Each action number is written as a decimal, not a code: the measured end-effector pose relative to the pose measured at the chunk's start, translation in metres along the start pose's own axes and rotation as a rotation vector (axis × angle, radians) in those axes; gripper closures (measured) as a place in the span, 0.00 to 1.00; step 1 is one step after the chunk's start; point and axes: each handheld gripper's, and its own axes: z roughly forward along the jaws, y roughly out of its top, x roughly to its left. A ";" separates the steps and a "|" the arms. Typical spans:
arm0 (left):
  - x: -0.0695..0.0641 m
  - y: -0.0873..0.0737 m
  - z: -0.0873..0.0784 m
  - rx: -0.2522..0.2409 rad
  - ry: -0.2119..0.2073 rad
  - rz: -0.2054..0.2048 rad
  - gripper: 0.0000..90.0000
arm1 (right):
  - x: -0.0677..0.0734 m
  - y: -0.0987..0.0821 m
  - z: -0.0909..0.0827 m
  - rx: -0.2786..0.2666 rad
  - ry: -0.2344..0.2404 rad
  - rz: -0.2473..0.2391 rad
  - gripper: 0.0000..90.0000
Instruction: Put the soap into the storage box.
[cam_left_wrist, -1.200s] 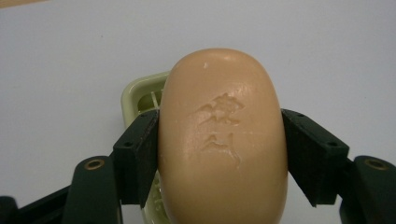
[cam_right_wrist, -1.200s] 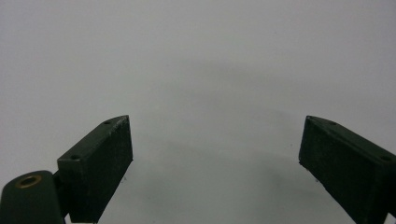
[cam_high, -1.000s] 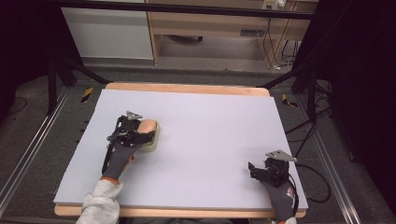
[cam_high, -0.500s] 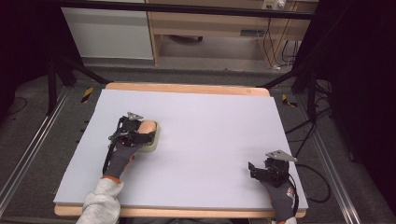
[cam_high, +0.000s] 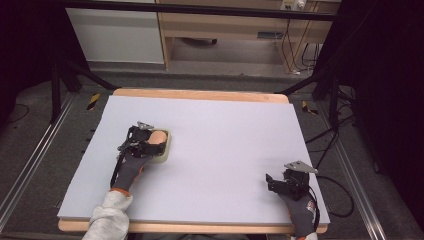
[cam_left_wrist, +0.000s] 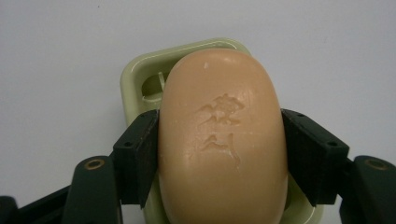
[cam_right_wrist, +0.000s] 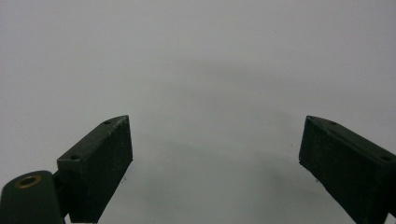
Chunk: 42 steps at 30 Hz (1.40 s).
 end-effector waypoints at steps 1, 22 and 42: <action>0.000 0.000 0.000 0.000 0.000 0.001 0.35 | 0.000 0.000 0.000 -0.001 0.001 -0.002 0.11; -0.001 -0.001 0.003 0.012 -0.005 0.006 0.34 | 0.000 0.000 0.000 0.000 0.001 0.001 0.11; -0.006 0.002 -0.023 -0.070 -0.001 0.029 0.29 | -0.001 0.000 -0.002 -0.010 -0.007 -0.005 0.11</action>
